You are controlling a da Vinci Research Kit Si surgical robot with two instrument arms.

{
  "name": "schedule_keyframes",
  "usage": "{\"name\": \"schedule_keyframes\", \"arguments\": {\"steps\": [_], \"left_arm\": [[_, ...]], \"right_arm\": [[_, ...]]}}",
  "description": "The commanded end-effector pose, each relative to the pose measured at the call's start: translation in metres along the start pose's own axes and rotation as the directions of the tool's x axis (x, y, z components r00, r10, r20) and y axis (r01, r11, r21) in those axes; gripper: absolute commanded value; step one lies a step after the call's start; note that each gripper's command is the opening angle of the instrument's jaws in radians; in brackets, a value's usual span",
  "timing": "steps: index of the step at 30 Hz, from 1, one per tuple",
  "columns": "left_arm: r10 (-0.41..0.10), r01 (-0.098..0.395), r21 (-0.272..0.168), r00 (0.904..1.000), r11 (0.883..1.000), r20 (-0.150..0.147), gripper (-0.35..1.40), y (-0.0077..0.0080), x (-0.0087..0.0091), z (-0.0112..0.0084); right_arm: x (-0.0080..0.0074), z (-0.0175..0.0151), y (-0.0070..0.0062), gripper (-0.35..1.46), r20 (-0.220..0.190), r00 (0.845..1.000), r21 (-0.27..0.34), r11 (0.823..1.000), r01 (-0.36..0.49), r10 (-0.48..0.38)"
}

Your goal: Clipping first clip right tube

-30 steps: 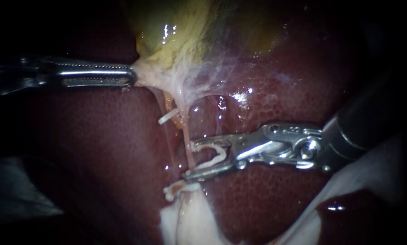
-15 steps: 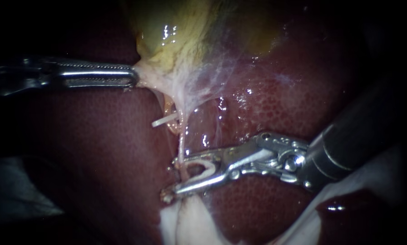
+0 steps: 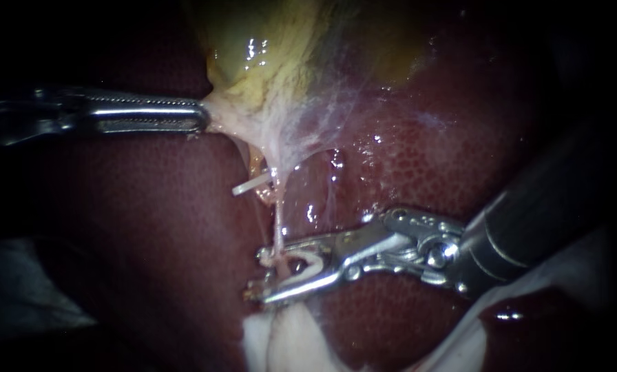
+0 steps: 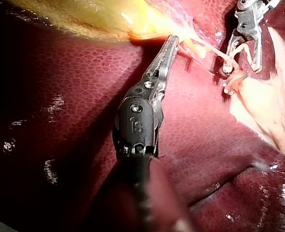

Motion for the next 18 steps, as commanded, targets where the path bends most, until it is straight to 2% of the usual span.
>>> {"name": "schedule_keyframes", "arguments": {"steps": [1, 11, 18], "left_arm": [[0.0, 0.0, 0.0, 1.0, 1.0, 0.0, -0.35, 0.0, 0.0, 0.0], [0.0, 0.0, 0.001, 1.0, 1.0, 0.0, -0.35, 0.0, 0.0, 0.0001], [0.0, 0.0, 0.001, 1.0, 1.0, 0.0, -0.35, 0.0, 0.0, 0.0001]], "right_arm": [[0.0, 0.0001, 0.0, 0.46, 0.0, 1.0, 0.0, 1.0, -0.001, 0.001], [0.0, -0.0001, -0.0001, 0.36, 0.0, 1.0, 0.001, 1.0, -0.001, 0.001], [0.0, -0.0006, -0.0004, 0.11, 0.001, 1.0, 0.004, 1.0, -0.002, 0.002]]}}
